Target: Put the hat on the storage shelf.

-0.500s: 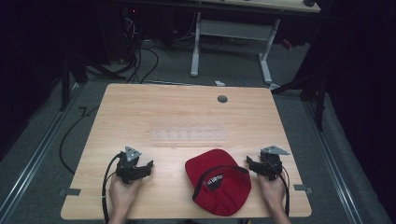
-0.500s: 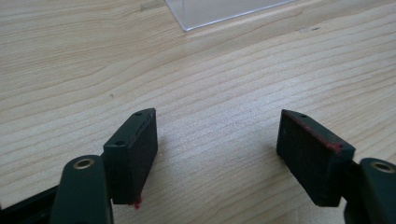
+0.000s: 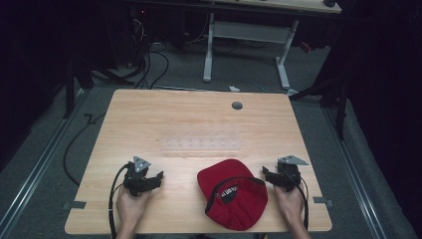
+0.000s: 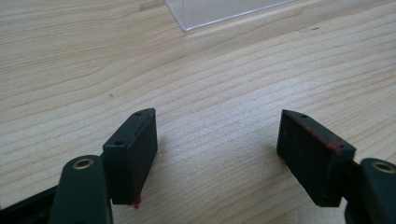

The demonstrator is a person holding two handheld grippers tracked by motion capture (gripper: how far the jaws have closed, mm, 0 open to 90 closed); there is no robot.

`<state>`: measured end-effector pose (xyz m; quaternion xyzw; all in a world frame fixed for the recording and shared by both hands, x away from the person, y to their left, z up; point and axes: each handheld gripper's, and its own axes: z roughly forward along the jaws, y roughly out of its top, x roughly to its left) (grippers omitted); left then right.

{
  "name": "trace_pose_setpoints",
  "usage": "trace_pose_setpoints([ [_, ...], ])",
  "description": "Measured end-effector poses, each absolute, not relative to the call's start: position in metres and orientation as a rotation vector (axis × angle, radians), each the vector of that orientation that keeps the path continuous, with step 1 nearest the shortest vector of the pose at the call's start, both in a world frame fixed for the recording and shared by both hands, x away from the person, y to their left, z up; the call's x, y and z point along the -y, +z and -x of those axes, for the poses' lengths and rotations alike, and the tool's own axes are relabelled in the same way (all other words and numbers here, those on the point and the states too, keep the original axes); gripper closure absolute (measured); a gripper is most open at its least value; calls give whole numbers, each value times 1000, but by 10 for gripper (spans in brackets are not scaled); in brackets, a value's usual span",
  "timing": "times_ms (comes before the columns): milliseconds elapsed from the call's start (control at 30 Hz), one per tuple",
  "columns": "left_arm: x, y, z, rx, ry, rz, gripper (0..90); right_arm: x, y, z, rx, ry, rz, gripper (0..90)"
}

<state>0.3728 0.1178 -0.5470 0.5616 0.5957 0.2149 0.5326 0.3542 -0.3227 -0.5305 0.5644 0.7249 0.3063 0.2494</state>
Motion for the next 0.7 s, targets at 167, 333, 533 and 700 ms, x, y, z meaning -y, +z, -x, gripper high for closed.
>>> trace_pose_setpoints([
  [167, -118, -547, -373, -1420, 511, -1340, 288, 324, -531, -356, -1968, 835, -1542, 336],
  [333, -118, -547, -373, -1420, 510, -1340, 286, 325, -530, -356, -1961, 834, -1552, 336],
  [533, -118, -547, -373, -1420, 510, -1340, 286, 330, -530, -356, -1938, 859, -1584, 353],
  [700, -118, -547, -373, -1420, 510, -1340, 286, 334, -529, -353, -1925, 870, -1599, 368],
])
